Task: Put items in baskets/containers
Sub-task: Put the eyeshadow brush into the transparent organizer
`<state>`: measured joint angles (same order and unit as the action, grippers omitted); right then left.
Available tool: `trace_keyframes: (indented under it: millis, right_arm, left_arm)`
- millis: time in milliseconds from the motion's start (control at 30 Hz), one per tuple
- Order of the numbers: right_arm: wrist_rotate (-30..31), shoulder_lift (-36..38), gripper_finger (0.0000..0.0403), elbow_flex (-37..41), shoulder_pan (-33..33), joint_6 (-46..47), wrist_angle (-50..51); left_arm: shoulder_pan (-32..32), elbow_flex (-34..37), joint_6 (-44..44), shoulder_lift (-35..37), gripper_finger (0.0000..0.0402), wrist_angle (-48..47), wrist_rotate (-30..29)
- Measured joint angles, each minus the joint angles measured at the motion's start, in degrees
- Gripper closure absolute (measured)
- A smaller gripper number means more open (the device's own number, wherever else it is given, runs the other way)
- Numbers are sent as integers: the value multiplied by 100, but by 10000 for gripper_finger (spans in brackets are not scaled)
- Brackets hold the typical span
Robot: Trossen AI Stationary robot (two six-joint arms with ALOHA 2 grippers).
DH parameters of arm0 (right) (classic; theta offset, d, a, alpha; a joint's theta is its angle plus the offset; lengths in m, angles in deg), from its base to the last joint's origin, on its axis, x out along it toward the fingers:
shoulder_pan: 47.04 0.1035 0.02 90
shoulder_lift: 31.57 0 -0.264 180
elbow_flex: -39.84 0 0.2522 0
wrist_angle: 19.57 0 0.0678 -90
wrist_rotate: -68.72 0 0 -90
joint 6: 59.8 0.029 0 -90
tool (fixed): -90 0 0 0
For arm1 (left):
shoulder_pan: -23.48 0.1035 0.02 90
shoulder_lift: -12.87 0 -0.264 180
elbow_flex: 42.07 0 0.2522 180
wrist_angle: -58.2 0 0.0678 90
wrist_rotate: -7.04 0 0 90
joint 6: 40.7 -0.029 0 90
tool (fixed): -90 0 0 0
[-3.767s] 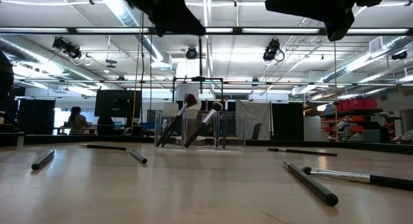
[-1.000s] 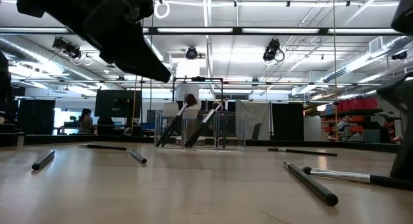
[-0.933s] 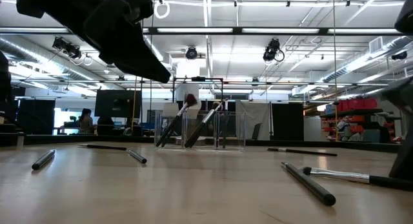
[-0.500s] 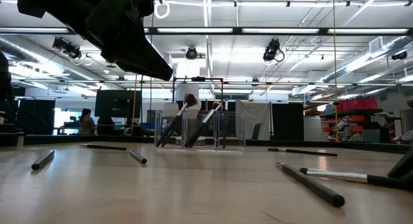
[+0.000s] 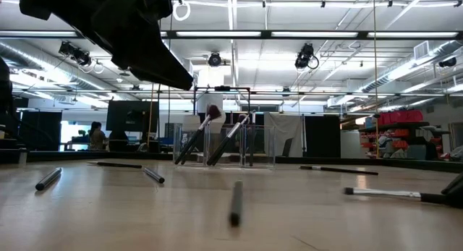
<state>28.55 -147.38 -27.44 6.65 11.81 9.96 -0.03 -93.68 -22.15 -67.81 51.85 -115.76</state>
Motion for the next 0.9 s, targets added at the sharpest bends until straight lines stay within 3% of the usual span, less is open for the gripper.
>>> trace_keyframes:
  millis: [100, 200, 267, 367, 433, 533, 633, 733, 900]
  right_arm:
    - [784, 257, 398, 101, 48, 82, 90]
    - [1845, 571, 398, 24, 32, -305, -741]
    - [2278, 648, 398, 38, 10, -1043, -1462]
    - [2353, 694, 398, 47, -39, -2885, -3214]
    - [2179, 712, 398, 28, -105, -4360, -4714]
    - [1367, 690, 398, 28, -220, -6293, -6587]
    - [697, 697, 398, 22, -365, -7509, -7819]
    - [88, 701, 398, 15, -584, -8018, -8246]
    - [-509, 701, 398, 2, -948, -8088, -8289]
  left_arm:
    - [-46, 0, -282, -37, 225, 260, 142]
    - [-152, -2, -797, -205, 225, 878, 254]
    - [-199, -21, -1240, -433, 225, 1628, 495]
    - [-255, -14, -1868, -853, 225, 2798, 1015]
    - [-276, -5, -2206, -1100, 225, 3458, 1347]
    - [-260, -31, -2636, -1513, 225, 4596, 2091]
    - [-256, -181, -2917, -1895, 225, 5620, 2897]
    - [-261, -514, -3414, -2173, 223, 6091, 3390]
    - [-268, -1037, -3573, -2304, 195, 6035, 3406]
